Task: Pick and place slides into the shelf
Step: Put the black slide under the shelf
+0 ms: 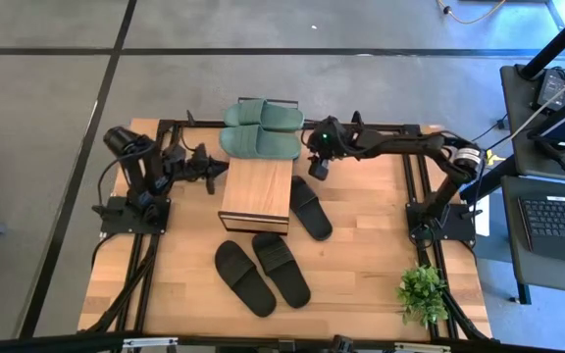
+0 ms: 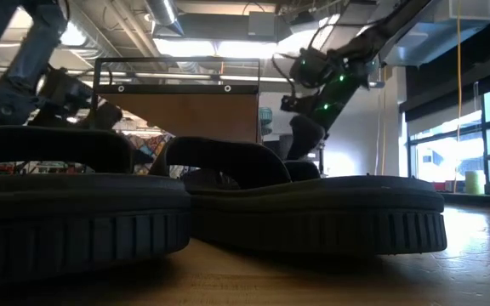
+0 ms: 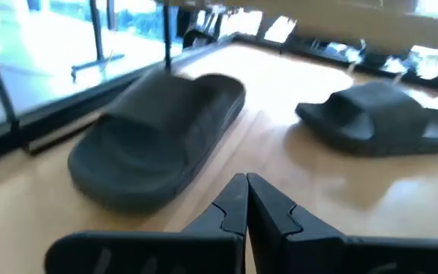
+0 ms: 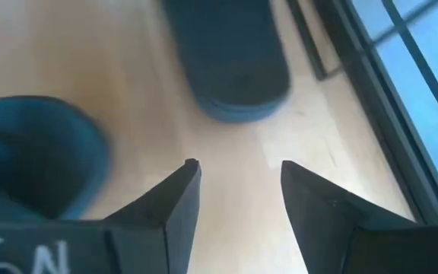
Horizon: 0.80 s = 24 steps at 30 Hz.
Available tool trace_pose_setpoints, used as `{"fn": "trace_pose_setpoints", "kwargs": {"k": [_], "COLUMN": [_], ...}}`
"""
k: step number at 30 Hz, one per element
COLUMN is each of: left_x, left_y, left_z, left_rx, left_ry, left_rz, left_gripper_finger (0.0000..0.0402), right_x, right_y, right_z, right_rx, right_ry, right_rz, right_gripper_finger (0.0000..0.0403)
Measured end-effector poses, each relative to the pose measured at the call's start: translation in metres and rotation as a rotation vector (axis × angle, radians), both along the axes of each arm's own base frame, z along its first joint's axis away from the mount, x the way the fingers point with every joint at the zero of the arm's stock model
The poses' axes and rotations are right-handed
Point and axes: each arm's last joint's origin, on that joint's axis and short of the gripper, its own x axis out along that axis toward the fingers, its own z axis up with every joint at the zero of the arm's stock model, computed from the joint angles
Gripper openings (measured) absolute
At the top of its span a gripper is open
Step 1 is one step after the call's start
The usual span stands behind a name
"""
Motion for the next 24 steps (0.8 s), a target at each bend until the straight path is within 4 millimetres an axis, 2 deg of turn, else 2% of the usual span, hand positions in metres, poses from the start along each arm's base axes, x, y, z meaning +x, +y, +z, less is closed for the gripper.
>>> {"fn": "trace_pose_setpoints", "kwargs": {"k": [6, 11, 18, 24], "left_x": [0.001, 0.001, 0.005, 0.007], "left_y": [-0.003, -0.005, -0.012, -0.015], "left_z": [0.022, 0.031, 0.041, 0.042], "left_rx": [0.078, 0.057, 0.032, 0.034], "left_ry": [-0.105, -0.159, -0.216, -0.219], "left_rz": [-0.122, -0.184, -0.273, -0.287], "left_gripper_finger": [0.0000, 0.0000, 0.0000, 0.0000], "right_x": [0.002, 0.004, 0.008, 0.004], "right_y": [0.035, 0.070, 0.117, 0.148], "right_z": [0.022, 0.035, 0.036, 0.031], "right_rx": [0.030, 0.015, 0.038, 0.153], "right_ry": [-0.028, -0.021, 0.001, 0.023], "right_rz": [0.045, 0.059, 0.082, -0.039], "right_gripper_finger": [0.0184, 0.0184, 0.0184, 0.0184]}}
